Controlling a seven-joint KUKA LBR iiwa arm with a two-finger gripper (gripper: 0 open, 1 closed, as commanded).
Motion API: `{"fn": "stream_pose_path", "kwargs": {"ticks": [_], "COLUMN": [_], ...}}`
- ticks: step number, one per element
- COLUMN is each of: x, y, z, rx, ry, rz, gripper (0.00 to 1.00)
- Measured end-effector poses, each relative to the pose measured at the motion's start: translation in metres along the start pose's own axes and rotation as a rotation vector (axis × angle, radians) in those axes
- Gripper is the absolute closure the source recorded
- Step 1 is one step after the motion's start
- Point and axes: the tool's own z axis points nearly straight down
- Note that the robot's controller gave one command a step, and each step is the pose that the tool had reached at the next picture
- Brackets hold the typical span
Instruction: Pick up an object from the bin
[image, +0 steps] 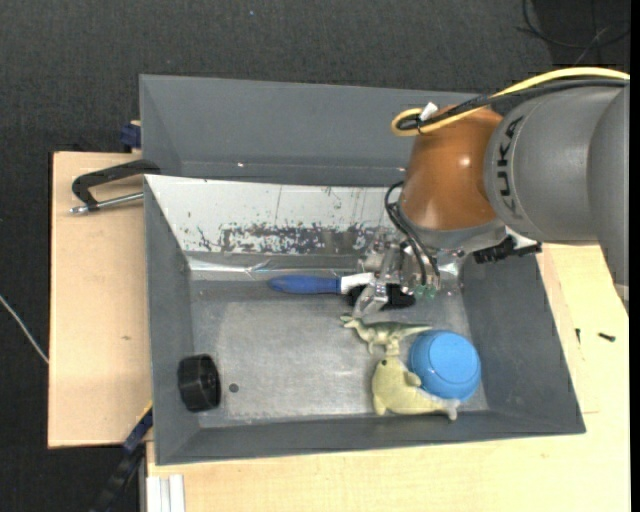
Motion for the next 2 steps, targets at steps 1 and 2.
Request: {"fn": "stream_pose_path", "kwargs": {"ticks": [1,2], "x": [-0.001,-0.003], "y": [0.002,0.003], "z": [-0.01,-0.047], "rx": [0.0,0.0], "ry": [0.002,0.0], "rz": [-0.001,-0.002], "gripper": [1.0,1.0]}}
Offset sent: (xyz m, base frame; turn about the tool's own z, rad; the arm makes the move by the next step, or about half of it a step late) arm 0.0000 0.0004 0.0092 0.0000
